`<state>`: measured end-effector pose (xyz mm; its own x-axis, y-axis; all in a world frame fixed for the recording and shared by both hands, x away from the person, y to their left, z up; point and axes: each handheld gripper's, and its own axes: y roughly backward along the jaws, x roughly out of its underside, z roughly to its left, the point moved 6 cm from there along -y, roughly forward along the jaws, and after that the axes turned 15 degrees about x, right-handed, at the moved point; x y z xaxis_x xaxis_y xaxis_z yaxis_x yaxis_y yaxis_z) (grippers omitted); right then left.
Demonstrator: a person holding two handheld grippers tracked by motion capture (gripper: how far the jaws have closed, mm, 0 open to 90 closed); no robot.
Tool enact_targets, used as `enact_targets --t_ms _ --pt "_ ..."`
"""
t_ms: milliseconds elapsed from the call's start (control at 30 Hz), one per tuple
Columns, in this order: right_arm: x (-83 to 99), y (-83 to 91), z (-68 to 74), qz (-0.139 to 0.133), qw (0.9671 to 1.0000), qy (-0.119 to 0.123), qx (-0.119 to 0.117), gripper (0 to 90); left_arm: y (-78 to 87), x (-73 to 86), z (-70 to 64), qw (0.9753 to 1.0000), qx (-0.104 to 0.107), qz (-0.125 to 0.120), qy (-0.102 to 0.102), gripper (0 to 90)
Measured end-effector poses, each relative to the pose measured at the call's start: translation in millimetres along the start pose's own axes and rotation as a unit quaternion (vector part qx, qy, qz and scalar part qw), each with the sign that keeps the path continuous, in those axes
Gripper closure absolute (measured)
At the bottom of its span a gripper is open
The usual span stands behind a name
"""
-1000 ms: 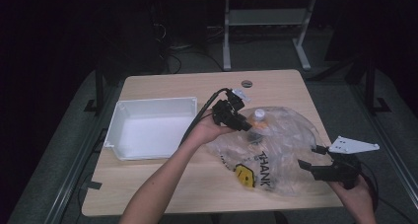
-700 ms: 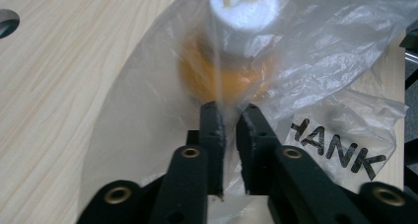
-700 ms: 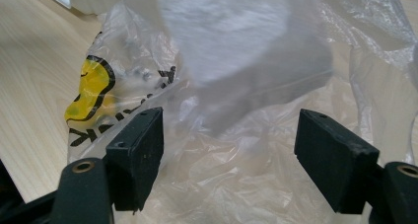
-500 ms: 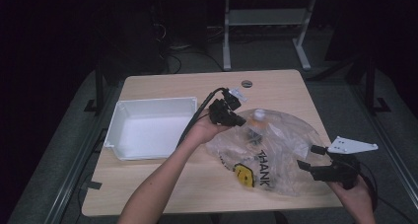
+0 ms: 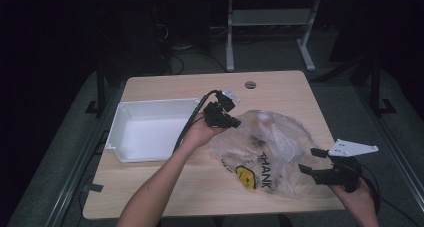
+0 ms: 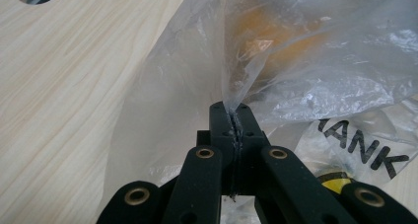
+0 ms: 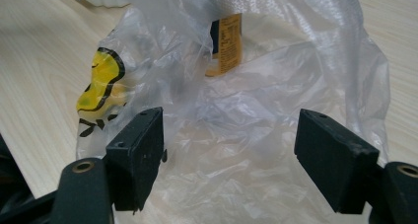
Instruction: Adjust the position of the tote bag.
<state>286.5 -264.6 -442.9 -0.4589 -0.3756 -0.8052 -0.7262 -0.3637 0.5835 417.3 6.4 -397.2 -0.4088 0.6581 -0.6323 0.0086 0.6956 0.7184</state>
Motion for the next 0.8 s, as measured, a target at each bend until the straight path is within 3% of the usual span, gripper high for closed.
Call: enact_targets --t_ms 567,800 --pt "-6.5 -0.2 15.2 -0.005 0.9996 0.025 -0.013 26.3 -1.5 16.3 7.1 0.9997 -0.01 0.019 0.007 89.3" --pt "-17.5 -0.3 24.3 -0.013 0.9988 0.044 -0.018 26.6 -2.4 18.9 7.3 0.9997 -0.012 0.015 0.016 89.2"
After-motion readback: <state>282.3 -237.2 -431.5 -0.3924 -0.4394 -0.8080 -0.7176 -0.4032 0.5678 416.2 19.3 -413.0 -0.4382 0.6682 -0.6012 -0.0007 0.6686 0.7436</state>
